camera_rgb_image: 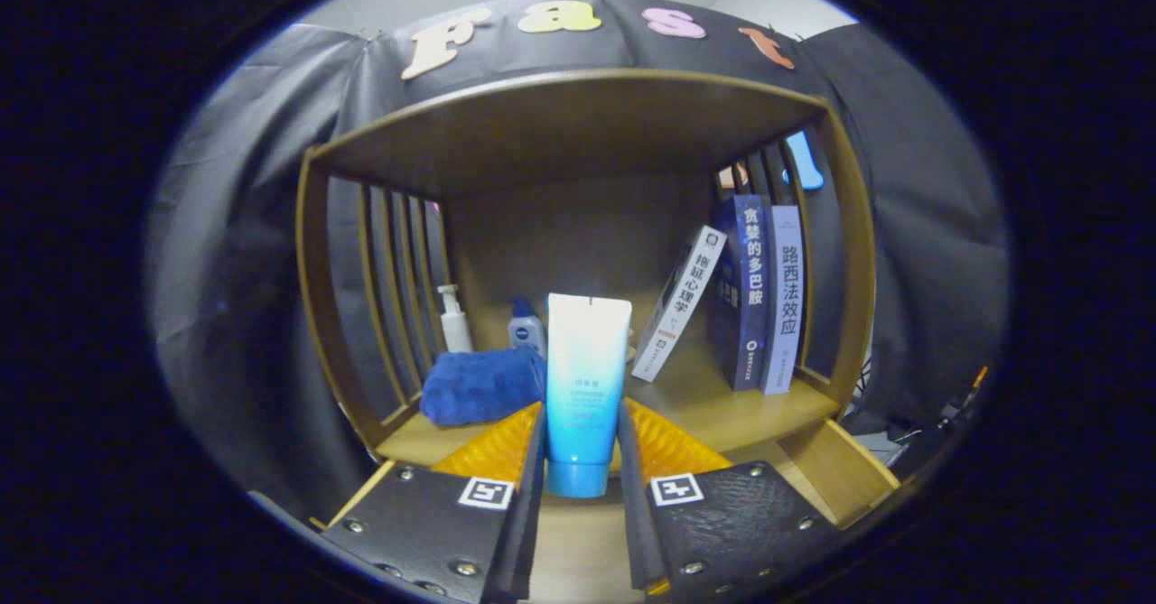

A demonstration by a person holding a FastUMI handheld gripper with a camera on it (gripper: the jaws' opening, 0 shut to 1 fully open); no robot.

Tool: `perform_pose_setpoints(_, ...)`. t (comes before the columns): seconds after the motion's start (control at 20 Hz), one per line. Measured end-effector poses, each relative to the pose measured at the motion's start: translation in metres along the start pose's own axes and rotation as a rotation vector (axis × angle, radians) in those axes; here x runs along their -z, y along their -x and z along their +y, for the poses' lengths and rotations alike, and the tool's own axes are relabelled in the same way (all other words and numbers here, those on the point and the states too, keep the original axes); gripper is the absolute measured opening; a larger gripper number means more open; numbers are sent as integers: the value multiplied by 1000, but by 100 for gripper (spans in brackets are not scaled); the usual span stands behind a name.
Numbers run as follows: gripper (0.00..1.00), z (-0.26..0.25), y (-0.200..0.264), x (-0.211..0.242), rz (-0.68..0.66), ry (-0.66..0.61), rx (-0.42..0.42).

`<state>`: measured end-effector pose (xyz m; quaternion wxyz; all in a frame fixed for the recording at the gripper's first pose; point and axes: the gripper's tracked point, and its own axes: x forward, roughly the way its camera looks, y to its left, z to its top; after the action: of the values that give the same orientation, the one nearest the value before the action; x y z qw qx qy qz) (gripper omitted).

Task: Pull open the drawer, take out the items inside it, and place them on the countertop above the cabinet.

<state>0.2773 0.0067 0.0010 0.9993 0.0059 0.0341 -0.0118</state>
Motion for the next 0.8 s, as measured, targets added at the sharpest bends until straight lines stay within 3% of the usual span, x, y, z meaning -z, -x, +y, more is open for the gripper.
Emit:
perform_pose_setpoints(0.3, 41, 8, -58, 68, 174, 106, 21)
perform_pose_setpoints(0.55, 41, 7, -84, 88, 243, 135, 43)
perform_pose_setpoints(0.8, 41, 7, -98, 86, 218, 106, 35)
